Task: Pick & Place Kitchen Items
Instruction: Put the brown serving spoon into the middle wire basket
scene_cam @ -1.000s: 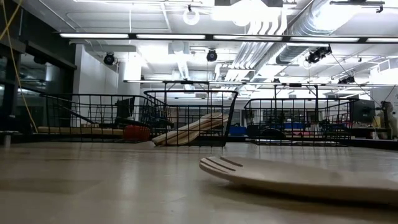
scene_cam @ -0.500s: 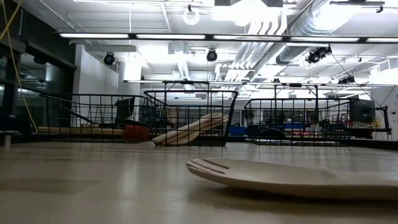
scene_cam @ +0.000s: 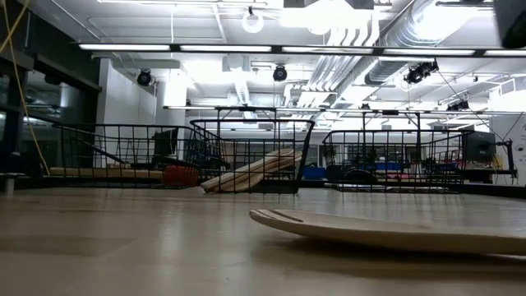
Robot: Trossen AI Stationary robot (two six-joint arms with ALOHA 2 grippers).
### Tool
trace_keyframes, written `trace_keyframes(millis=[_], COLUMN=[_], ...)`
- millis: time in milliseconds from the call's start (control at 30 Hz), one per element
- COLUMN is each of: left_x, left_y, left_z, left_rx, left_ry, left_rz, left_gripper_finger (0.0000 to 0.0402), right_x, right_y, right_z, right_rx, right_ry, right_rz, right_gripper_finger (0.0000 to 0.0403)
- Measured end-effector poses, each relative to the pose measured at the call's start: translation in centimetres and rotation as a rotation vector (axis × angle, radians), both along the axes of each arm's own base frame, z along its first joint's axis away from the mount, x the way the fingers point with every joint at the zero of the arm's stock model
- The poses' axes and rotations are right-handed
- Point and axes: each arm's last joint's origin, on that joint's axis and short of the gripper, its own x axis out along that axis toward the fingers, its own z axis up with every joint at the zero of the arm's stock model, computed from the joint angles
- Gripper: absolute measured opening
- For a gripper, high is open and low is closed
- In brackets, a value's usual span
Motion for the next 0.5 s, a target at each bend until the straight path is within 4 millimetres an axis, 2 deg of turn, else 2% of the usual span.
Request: trace_keyframes(millis=[233,367,500], left_x=[0.8,1.9,3.1], left_y=[0.9,2.3,4.0], left_z=[0.1,0.0,-0.1], left_rx=[0.016,0.031,0.051], left_ry=[-0.015,0.012,0.061], left_rz=[0.052,0.076,0.09], left_gripper_finger=[0.0172,0.0172,0.0172], right_x=[1.5,2.2,2.5], right_y=[-3.3,-4.7,-6.9], right_z=[1.7,2.3,4.3], right_rx=[-0.073,-0.071,-0.087], right_ry=[0.0,0.033,0.043], right_rz=[-0.011,0.004,0.011], right_gripper_finger=[0.0066,0.0066,0.0066])
